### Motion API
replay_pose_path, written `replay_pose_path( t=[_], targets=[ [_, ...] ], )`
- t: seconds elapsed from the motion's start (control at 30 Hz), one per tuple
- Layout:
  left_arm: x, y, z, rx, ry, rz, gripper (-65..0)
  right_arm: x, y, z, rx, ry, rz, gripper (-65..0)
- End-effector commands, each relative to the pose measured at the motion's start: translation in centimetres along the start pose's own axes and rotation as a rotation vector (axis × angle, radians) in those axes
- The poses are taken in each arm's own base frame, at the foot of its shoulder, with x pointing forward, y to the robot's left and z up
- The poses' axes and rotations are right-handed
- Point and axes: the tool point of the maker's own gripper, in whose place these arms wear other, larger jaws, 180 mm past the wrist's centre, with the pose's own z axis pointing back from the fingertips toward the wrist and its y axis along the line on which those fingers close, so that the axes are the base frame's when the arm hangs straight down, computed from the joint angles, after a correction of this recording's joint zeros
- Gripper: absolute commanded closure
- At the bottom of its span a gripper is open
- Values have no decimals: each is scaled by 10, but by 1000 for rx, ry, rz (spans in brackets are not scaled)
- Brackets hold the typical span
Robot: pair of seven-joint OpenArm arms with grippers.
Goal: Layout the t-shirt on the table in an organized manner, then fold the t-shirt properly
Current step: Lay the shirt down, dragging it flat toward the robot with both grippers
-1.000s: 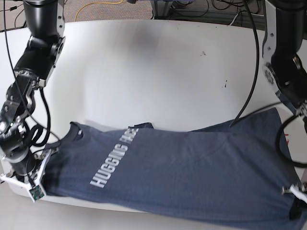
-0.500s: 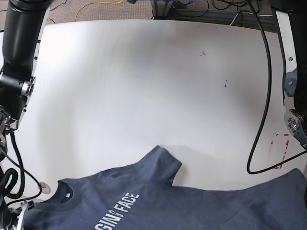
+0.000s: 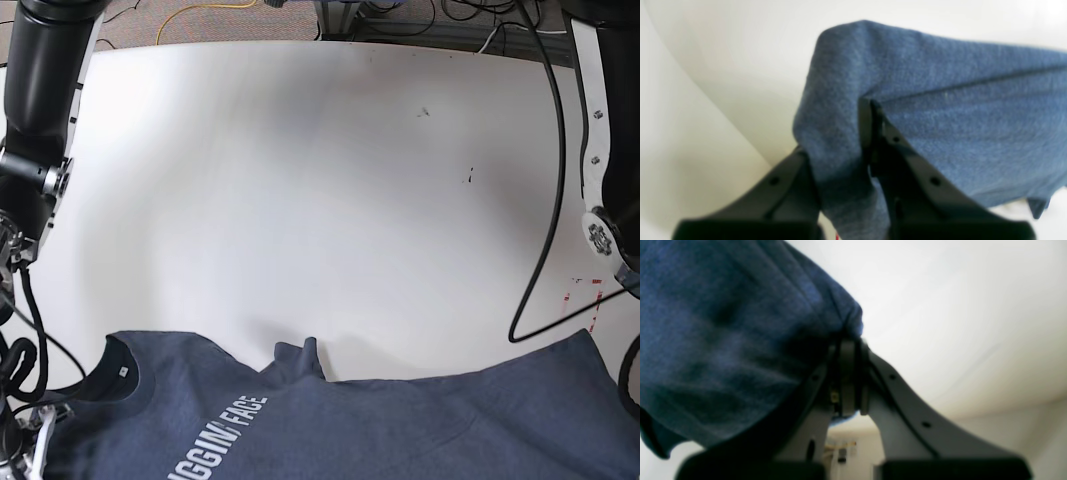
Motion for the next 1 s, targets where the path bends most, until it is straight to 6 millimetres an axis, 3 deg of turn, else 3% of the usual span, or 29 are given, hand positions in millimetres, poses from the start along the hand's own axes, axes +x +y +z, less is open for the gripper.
replay_pose_path(
  t=[0.0, 0.13, 0.47, 0.6, 0.77, 0.97],
  targets=[
    [4, 2, 9, 29, -27, -28, 0, -7, -11, 12, -62, 16, 31, -2],
    [-33, -11, 13, 5, 23, -30, 0, -33, 16, 19, -27, 57, 38, -2],
    [-151, -27, 43, -19, 251, 38, 0, -141, 78, 32, 105, 286, -58, -2],
    [-205, -35, 68, -47, 367, 37, 0, -185, 101, 47, 151, 390, -81, -2],
    [-264, -47, 100, -97, 507, 41, 0, -226, 136, 69, 214, 490, -145, -2],
    [-319, -50, 141, -105, 662, 51, 0, -268, 176, 101, 286, 606, -205, -2]
  ],
)
